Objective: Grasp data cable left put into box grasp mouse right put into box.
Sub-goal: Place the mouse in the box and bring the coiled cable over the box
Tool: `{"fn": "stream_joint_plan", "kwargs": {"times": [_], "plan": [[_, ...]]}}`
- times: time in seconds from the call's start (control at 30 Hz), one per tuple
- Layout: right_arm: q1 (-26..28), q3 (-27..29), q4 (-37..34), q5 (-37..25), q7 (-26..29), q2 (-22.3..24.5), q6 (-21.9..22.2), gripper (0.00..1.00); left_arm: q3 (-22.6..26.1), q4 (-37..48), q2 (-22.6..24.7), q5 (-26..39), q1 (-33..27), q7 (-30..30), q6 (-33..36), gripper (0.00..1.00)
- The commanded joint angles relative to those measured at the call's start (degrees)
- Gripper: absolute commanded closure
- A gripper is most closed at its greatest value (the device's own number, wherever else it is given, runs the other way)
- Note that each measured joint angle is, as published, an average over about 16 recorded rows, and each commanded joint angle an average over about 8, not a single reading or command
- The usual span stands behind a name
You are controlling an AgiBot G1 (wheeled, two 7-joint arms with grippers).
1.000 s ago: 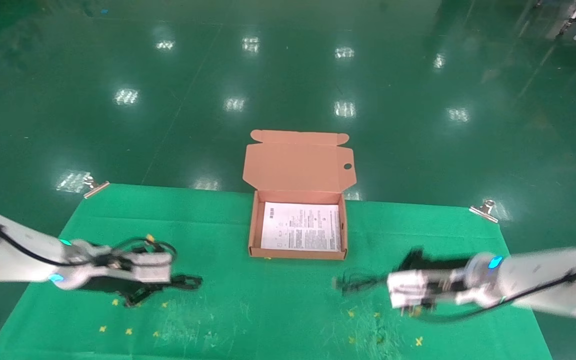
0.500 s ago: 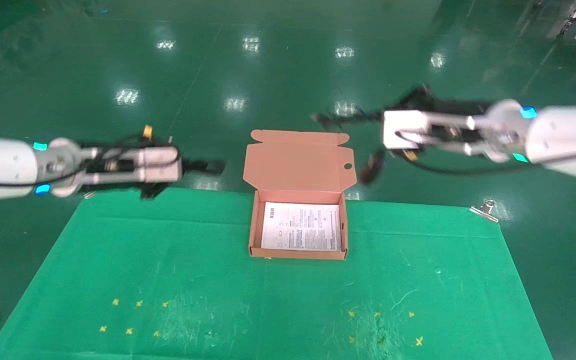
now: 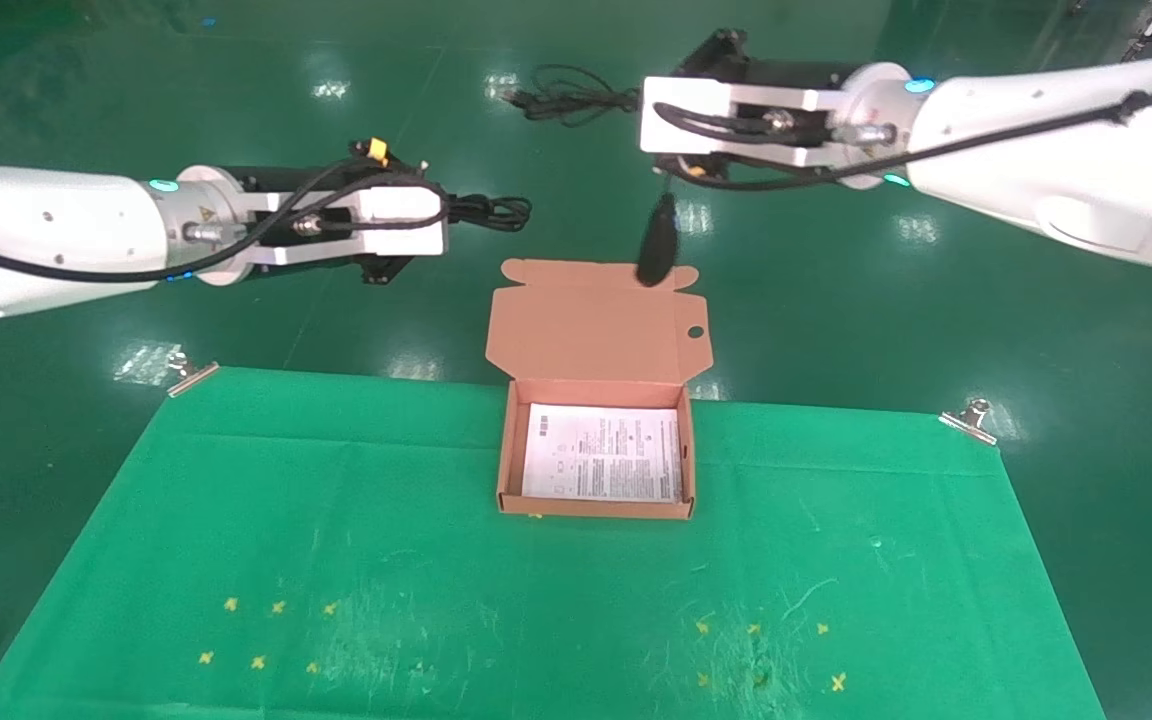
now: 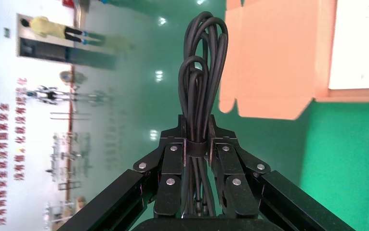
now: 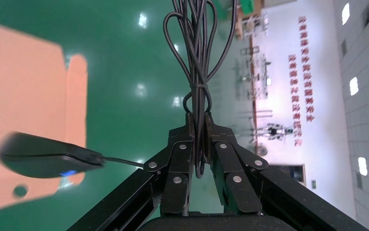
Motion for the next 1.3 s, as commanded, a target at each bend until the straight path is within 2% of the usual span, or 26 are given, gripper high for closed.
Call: {"fn": "stream_joint_plan", "kwargs": {"times": [0.03, 0.23, 0.63, 1.03, 1.3], "plan": [[1.2, 0.5, -2.7, 1.3, -2.2, -1.5, 0.6, 1.0, 0.1, 0.3, 0.8, 0.4, -0.4, 0.7, -0.9, 1.0], [2.5, 0.5, -4.7, 2.5, -4.6, -2.8, -0.2, 1.0, 0.0, 0.5, 1.4, 0.6, -0.7, 1.1, -1.7, 1.0], [0.1, 0.3, -5.2, 3.0, -3.9, -3.2, -0.4, 1.0, 0.9, -0.4, -1.0, 2.2, 1.3, -0.8, 0.4, 1.0], [-2.9, -1.5, -9.0, 4.1, -3.8, -5.8, 0.7, 1.0, 2.4, -7.4, -5.8, 6.3, 4.9, -7.8, 5.6, 1.0], [-4.8, -6.8, -11.0, 8.2, -4.1, -6.6, 2.9, 1.0, 3.4, -10.2, -7.9, 12.3, 6.4, -14.1, 8.0, 1.0]]}}
